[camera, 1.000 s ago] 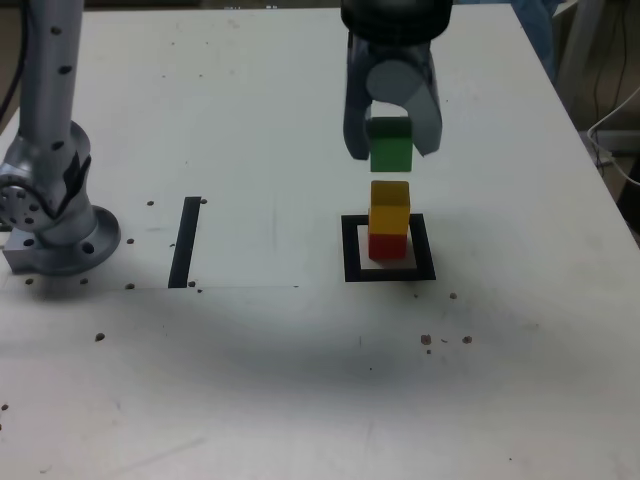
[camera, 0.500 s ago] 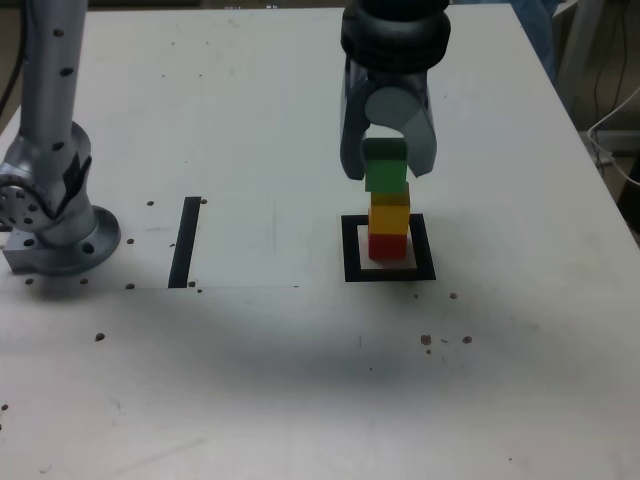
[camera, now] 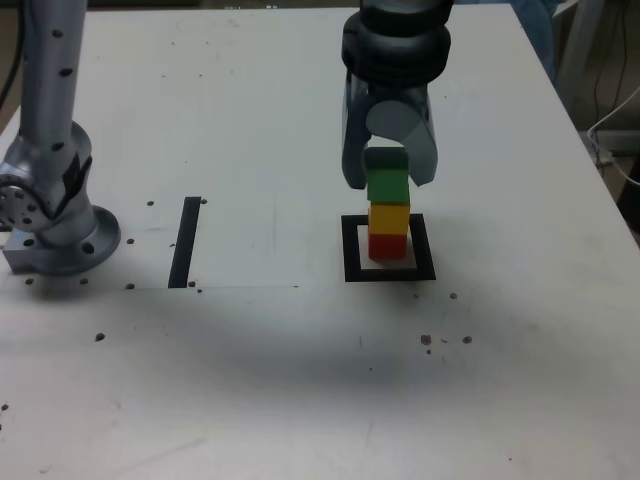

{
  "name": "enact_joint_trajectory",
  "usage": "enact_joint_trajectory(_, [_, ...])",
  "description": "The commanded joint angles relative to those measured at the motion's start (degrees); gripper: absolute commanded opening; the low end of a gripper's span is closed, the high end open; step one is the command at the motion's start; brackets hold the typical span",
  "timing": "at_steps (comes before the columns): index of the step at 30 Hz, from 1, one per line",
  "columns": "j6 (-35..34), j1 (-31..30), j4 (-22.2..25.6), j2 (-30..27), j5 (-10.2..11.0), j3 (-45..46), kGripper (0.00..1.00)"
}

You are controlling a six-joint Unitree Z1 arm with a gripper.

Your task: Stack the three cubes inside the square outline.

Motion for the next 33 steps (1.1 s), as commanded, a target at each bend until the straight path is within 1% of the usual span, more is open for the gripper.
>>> enact_joint_trajectory(1, [-0.08, -0.13, -0.32, 0.10, 0.01, 0.24, 0.16])
enact_joint_trajectory(6, [-0.02, -0.13, -0.57, -0.11, -0.22, 0.29, 0.21])
enact_joint_trajectory(10, [0.04, -0.13, -0.77, -0.14, -0.49, 0.54, 0.29])
enact_joint_trajectory(16, [0.26, -0.13, -1.21, -0.11, -0.93, 1.09, 0.36])
enact_joint_trajectory(19, [0.28, -0.13, -1.37, -0.07, -0.97, 1.50, 0.43])
enact_joint_trajectory(21, [0.32, -0.13, -1.67, -0.04, -0.97, 1.86, 0.51])
enact_joint_trajectory(25, [0.38, -0.13, -2.19, -0.12, -0.80, 2.22, 0.81])
enact_joint_trajectory(27, [0.39, -0.13, -2.19, -0.21, -0.71, 2.20, 0.94])
enact_joint_trajectory(28, [0.39, -0.13, -2.14, -0.27, -0.69, 2.17, 0.98])
enact_joint_trajectory(29, [0.40, -0.13, -2.07, -0.34, -0.67, 2.16, 0.99])
enact_joint_trajectory(33, [0.39, -0.13, -1.60, -0.73, -0.59, 1.99, 0.99])
